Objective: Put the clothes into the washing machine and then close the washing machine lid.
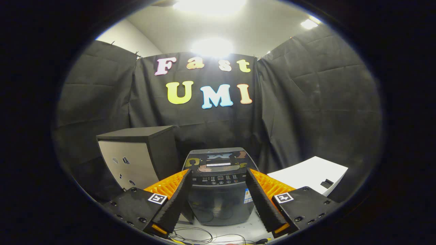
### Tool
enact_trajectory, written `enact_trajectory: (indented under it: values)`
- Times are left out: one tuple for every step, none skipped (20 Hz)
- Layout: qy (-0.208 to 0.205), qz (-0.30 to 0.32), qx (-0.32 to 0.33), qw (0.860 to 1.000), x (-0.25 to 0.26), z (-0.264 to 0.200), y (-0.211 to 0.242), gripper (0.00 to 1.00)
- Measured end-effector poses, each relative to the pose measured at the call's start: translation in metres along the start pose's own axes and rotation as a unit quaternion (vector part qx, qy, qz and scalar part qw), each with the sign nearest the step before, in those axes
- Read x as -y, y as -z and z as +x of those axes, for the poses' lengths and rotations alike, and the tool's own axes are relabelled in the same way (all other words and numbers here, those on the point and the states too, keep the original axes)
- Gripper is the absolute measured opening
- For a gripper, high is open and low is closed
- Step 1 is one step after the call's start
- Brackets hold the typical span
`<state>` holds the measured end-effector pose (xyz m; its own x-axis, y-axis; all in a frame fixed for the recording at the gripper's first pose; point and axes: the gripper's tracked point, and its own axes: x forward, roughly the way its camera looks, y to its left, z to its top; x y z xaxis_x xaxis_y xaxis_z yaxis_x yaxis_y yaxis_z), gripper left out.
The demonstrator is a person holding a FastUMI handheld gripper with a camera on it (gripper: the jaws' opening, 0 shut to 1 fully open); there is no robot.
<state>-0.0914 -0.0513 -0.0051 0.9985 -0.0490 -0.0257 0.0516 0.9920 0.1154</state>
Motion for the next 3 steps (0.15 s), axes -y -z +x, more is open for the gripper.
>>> enact_trajectory:
  values:
    - [-0.005,0.004,-0.003,1.000,-0.003,-0.003,0.002,0.98]
    - [-0.009,0.004,-0.013,1.000,-0.004,-0.006,0.011,0.98]
    - [-0.018,0.004,-0.020,1.000,-0.009,-0.009,0.015,0.98]
